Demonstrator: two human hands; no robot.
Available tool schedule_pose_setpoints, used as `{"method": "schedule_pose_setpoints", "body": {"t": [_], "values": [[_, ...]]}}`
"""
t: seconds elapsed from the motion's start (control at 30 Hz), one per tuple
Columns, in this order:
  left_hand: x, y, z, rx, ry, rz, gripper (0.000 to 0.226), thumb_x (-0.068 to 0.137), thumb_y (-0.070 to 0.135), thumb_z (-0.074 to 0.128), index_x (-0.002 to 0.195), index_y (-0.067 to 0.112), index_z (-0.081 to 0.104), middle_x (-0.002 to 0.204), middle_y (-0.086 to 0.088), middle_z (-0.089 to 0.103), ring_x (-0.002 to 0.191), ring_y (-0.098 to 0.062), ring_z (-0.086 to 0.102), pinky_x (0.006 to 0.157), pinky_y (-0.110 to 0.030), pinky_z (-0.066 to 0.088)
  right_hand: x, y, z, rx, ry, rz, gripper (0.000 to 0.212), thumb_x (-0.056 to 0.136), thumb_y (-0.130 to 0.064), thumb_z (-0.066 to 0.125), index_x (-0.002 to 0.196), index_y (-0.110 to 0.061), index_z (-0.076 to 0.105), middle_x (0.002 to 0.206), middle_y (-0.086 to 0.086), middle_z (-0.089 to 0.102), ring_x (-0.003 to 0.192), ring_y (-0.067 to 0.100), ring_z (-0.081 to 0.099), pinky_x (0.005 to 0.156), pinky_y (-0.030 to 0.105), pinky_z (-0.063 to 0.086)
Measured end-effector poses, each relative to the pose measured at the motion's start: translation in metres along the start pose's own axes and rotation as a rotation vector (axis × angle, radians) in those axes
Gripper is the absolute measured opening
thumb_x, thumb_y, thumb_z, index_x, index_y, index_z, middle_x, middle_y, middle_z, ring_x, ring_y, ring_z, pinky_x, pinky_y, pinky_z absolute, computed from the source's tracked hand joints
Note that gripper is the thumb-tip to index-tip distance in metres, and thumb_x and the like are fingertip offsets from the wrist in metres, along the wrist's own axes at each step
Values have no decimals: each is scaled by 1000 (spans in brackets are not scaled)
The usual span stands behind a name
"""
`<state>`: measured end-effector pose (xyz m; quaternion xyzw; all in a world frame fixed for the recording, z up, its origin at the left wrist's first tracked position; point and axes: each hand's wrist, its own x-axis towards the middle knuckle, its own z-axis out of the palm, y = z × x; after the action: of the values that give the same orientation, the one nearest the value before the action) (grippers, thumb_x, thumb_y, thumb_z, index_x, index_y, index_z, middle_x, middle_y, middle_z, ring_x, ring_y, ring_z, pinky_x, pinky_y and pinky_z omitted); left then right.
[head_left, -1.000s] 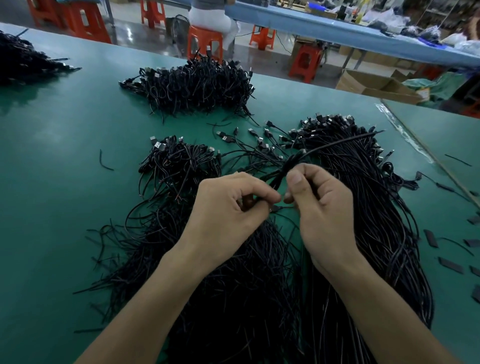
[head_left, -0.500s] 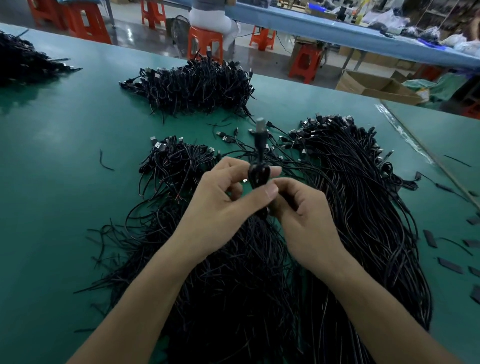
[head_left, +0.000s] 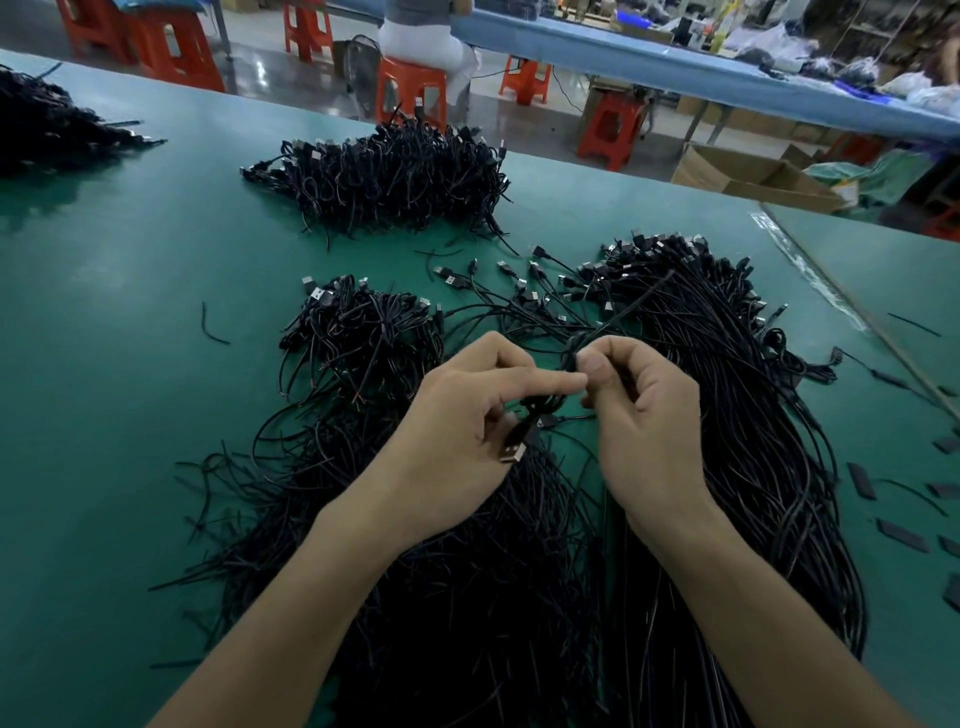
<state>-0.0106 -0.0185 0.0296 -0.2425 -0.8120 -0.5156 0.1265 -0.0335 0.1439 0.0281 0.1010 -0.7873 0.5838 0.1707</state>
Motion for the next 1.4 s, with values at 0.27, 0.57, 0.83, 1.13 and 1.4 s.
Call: {"method": "schedule_pose_setpoints", "body": {"t": [0.27, 0.57, 0.83, 1.13, 1.4], "values": [[1, -10, 4, 153, -110, -30, 41, 90, -2, 48, 121, 14, 69, 121, 12, 50, 95, 4, 52, 75, -5, 35, -6, -5, 4, 39, 35, -112, 13, 99, -17, 57, 90, -24, 62, 77, -22, 62, 71, -3, 56, 66, 10, 43], [4, -7, 1, -312, 62, -388, 56, 98, 49, 33, 91, 9, 73, 85, -16, 63, 73, -22, 58, 76, -33, 49, -12, 0, 7, 5, -179, -77, 13, 95, -24, 62, 89, -36, 63, 88, -15, 62, 85, 11, 56, 77, 31, 48], [5, -15, -5, -430, 51, -307, 22, 83, 31, 74, 104, 25, 76, 94, -11, 75, 82, -17, 70, 80, -26, 57, -18, -2, 8, -28, -239, 32, 17, 101, -15, 55, 92, -20, 69, 74, 2, 67, 56, 17, 53, 52, 38, 44], [3, -17, -16, -218, -97, -209, 22, 92, 32, 65, 111, 40, 71, 81, 13, 71, 70, -15, 65, 66, -30, 54, -19, -3, 5, 400, -388, 479, 20, 80, -40, 64, 77, -23, 75, 65, -7, 58, 61, 5, 50, 54, 15, 41], [30, -50, -35, 49, 315, -401, 16, 88, 31, 73, 103, 29, 66, 78, 7, 70, 70, -10, 68, 68, -25, 60, -1, 37, -30, -1069, -418, 199, 32, 100, -42, 52, 123, -21, 59, 117, -1, 60, 110, 19, 55, 93, 32, 47]]}}
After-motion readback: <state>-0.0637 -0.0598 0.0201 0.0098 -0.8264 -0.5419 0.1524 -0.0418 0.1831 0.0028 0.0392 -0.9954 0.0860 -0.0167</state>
